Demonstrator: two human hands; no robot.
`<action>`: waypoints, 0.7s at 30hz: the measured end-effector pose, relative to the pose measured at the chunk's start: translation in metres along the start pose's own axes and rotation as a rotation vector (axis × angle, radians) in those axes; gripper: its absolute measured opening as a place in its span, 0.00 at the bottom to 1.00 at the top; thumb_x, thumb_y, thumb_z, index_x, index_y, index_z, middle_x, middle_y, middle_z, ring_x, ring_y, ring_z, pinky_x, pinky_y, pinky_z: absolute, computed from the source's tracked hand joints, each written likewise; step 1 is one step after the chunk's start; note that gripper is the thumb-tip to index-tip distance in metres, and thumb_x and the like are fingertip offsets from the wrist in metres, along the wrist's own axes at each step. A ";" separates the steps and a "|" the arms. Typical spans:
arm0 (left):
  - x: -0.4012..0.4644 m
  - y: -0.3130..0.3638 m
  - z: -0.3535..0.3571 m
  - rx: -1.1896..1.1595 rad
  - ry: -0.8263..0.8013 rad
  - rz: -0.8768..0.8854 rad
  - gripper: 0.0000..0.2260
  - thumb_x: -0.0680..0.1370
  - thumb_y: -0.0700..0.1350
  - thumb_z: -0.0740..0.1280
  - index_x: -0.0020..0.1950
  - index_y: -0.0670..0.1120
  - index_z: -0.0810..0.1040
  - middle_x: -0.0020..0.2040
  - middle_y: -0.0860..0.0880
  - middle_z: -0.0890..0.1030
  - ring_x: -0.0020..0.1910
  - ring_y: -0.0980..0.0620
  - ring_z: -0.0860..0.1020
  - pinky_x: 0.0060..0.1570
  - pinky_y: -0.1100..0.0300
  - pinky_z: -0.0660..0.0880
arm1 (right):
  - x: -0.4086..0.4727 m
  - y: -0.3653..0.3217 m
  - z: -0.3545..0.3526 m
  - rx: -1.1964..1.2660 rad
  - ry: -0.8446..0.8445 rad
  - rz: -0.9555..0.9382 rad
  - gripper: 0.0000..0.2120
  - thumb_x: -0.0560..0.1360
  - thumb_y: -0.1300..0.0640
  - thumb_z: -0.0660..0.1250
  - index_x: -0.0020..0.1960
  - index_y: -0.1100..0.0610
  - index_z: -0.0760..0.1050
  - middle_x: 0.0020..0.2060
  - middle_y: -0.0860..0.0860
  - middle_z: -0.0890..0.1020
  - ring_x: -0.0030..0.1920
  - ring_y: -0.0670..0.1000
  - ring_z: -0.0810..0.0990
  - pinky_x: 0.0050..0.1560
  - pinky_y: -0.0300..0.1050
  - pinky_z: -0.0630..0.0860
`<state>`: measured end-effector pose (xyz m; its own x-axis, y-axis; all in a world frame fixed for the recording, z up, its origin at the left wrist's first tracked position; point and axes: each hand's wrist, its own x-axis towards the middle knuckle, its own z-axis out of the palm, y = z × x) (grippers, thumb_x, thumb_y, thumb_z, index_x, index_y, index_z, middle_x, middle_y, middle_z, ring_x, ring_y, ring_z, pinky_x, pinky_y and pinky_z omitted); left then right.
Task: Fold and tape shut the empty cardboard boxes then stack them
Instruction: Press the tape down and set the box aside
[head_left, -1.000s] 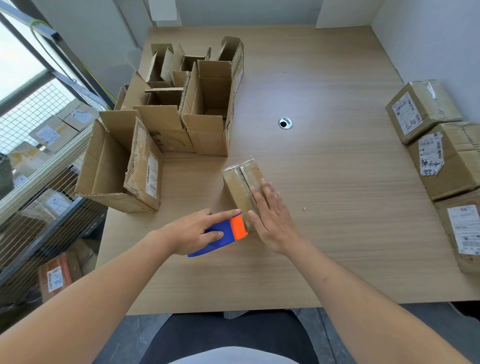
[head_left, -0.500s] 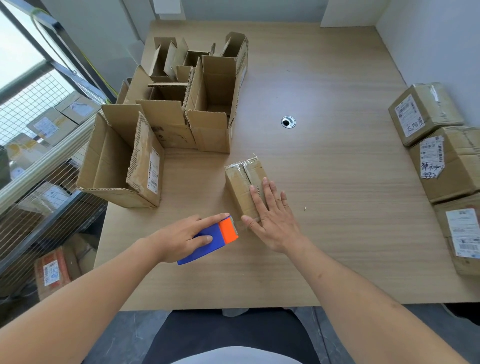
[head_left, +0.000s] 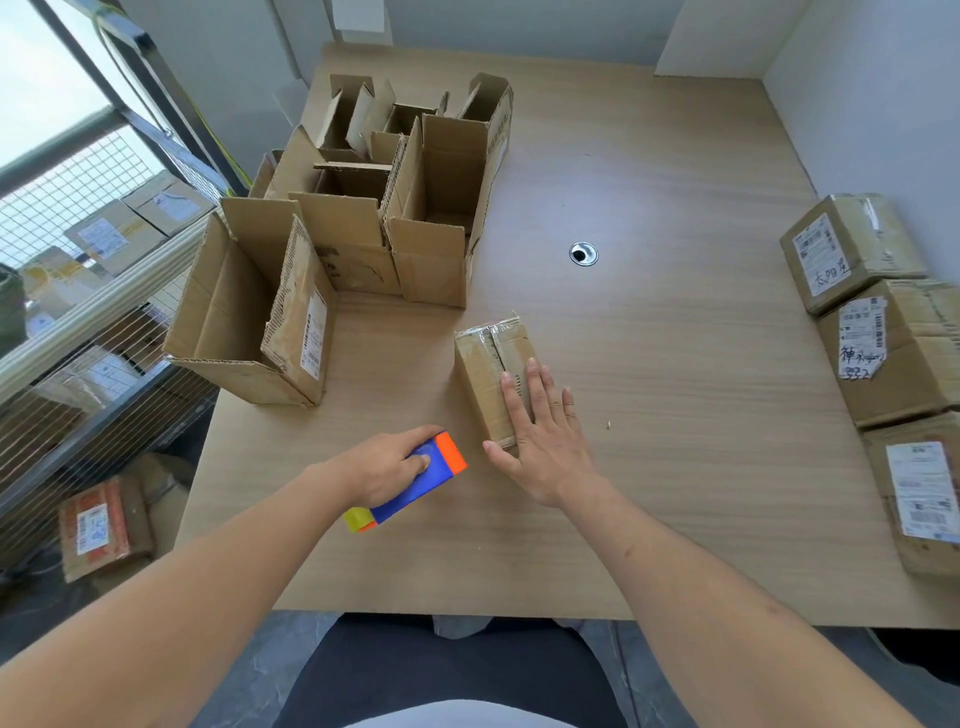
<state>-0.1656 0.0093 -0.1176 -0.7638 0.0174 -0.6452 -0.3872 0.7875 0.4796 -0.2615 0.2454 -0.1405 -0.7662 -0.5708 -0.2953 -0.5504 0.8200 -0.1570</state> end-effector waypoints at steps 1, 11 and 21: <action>-0.002 -0.005 0.000 -0.014 0.018 -0.006 0.24 0.85 0.50 0.57 0.80 0.63 0.58 0.62 0.48 0.78 0.54 0.47 0.75 0.51 0.55 0.69 | 0.000 0.000 0.000 -0.006 0.003 0.004 0.45 0.71 0.26 0.36 0.81 0.47 0.28 0.78 0.53 0.26 0.79 0.54 0.26 0.80 0.59 0.38; 0.001 -0.011 0.021 0.272 0.208 -0.049 0.31 0.83 0.55 0.61 0.79 0.71 0.46 0.50 0.46 0.67 0.46 0.46 0.68 0.48 0.54 0.70 | -0.002 -0.009 0.006 -0.008 0.092 0.041 0.45 0.72 0.29 0.42 0.83 0.48 0.35 0.81 0.55 0.33 0.81 0.55 0.33 0.80 0.60 0.43; 0.004 0.000 0.026 0.390 0.282 -0.033 0.27 0.84 0.60 0.58 0.81 0.67 0.52 0.55 0.45 0.68 0.51 0.42 0.75 0.46 0.53 0.73 | -0.005 -0.002 0.011 -0.017 0.165 0.001 0.50 0.73 0.22 0.42 0.84 0.53 0.43 0.82 0.60 0.41 0.82 0.59 0.41 0.81 0.58 0.52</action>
<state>-0.1556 0.0248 -0.1360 -0.8854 -0.1367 -0.4443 -0.2324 0.9580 0.1683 -0.2524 0.2470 -0.1491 -0.8103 -0.5700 -0.1360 -0.5538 0.8207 -0.1404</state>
